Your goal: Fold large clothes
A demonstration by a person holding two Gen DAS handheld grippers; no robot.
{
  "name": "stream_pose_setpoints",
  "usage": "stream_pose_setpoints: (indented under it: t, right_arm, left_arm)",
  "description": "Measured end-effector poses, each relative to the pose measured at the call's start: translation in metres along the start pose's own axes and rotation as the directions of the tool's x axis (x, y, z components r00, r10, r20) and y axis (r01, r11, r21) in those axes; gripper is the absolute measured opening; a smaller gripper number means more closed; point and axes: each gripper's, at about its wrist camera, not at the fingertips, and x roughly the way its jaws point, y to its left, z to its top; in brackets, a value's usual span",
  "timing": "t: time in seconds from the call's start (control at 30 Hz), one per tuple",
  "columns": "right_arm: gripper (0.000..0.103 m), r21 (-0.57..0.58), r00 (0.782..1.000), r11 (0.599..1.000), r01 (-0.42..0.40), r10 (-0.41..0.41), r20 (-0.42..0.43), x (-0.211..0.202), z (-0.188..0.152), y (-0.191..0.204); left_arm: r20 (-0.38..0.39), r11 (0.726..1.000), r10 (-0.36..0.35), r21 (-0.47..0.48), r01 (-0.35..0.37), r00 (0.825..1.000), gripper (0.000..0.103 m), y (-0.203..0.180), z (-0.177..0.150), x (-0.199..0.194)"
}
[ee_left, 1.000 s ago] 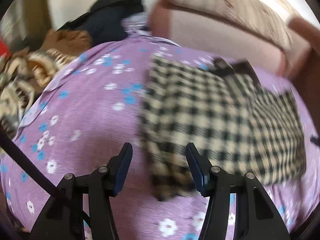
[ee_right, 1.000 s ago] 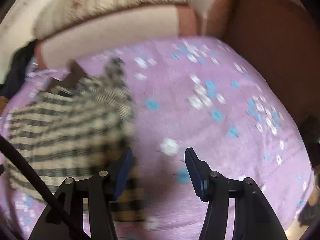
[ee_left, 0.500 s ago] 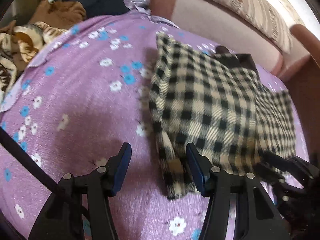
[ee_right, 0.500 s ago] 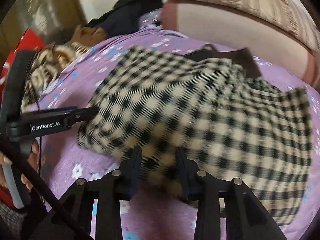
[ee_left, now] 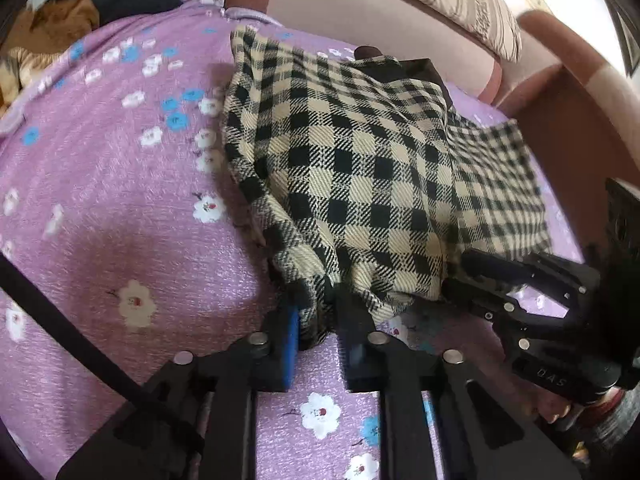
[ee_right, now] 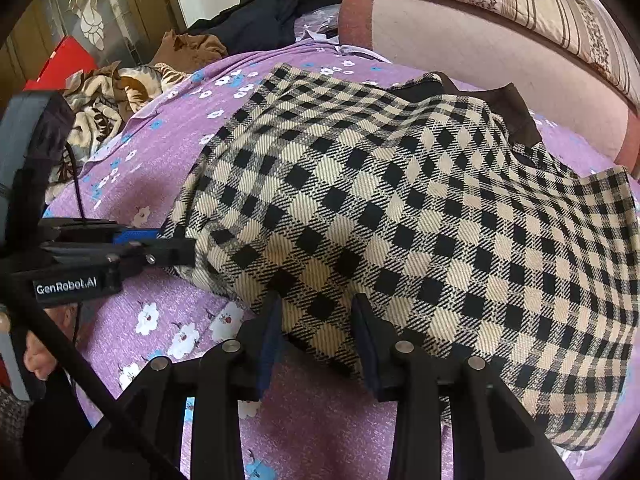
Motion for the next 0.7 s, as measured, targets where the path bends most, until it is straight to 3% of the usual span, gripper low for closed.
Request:
stream_pose_setpoints:
  t: [0.07, 0.37, 0.6, 0.7]
  right_arm:
    - [0.039, 0.000, 1.000, 1.000, 0.001, -0.001, -0.003, 0.000, -0.001, 0.000]
    - [0.039, 0.043, 0.999, 0.999, -0.030, 0.032, -0.035, 0.004, -0.018, -0.014]
    - [0.040, 0.023, 1.000, 1.000, -0.008, 0.008, 0.005, -0.018, -0.019, -0.008]
    - [0.041, -0.012, 0.999, 1.000, 0.000, 0.000, 0.038, -0.028, -0.015, 0.003]
  left_arm:
    - [0.001, 0.998, 0.030, 0.048, -0.030, 1.000, 0.009, -0.006, -0.001, -0.006]
    - [-0.027, 0.995, 0.063, 0.076, -0.061, 0.998, 0.008, -0.002, -0.004, -0.009]
    - [0.026, 1.000, 0.026, -0.010, -0.026, 0.999, 0.013, 0.021, 0.009, -0.034]
    - [0.069, 0.996, 0.072, -0.054, -0.069, 0.995, 0.018, 0.028, 0.018, -0.039]
